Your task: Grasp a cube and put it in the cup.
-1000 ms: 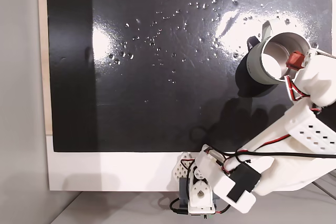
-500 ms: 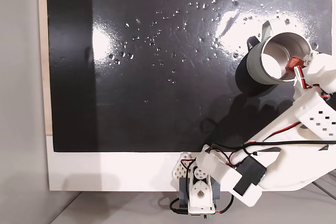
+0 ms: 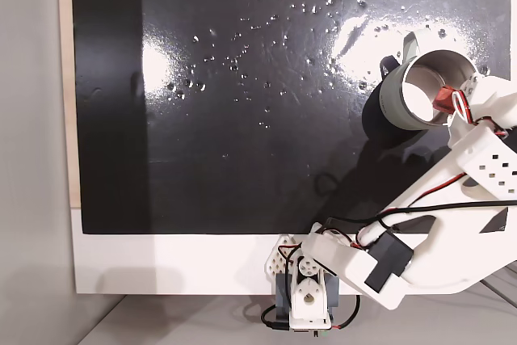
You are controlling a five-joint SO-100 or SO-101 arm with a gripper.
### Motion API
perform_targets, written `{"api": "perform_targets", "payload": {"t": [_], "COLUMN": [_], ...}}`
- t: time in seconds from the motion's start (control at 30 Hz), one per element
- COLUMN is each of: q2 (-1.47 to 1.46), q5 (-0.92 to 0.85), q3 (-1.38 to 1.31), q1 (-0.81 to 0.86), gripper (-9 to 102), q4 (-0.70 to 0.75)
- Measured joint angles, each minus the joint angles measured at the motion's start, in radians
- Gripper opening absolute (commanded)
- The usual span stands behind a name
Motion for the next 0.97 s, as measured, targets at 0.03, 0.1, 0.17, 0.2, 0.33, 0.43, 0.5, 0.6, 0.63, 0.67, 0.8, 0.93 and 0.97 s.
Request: {"api": "perform_targets", "payload": {"t": [0.03,0.1,0.17,0.2,0.33,0.43,0.5,0.6,0.63,0.67,0.8,0.93,0.97], "q2": [-0.005,-0.008,-0.008,-0.008,-0.008,-0.008,-0.008,-0.008,-0.008,-0.008,-0.008,-0.008,-0.008], "q5": [0.008,0.023,0.038,0.044,0.052,0.052,0.055,0.055,0.055,0.055,0.055,0.055,0.055], "q3": [0.0,0.0,0.0,0.0,0.0,0.0,0.0,0.0,0.0,0.0,0.0,0.0,0.0], "q1": [0.0,0.0,0.0,0.0,0.0,0.0,0.0,0.0,-0.003,-0.005,-0.02,-0.028,-0.029], "gripper": [24,26,27,27,27,27,27,27,27,26,26,26,25], "q4": [0.0,0.0,0.0,0.0,0.0,0.0,0.0,0.0,0.0,0.0,0.0,0.0,0.0]}}
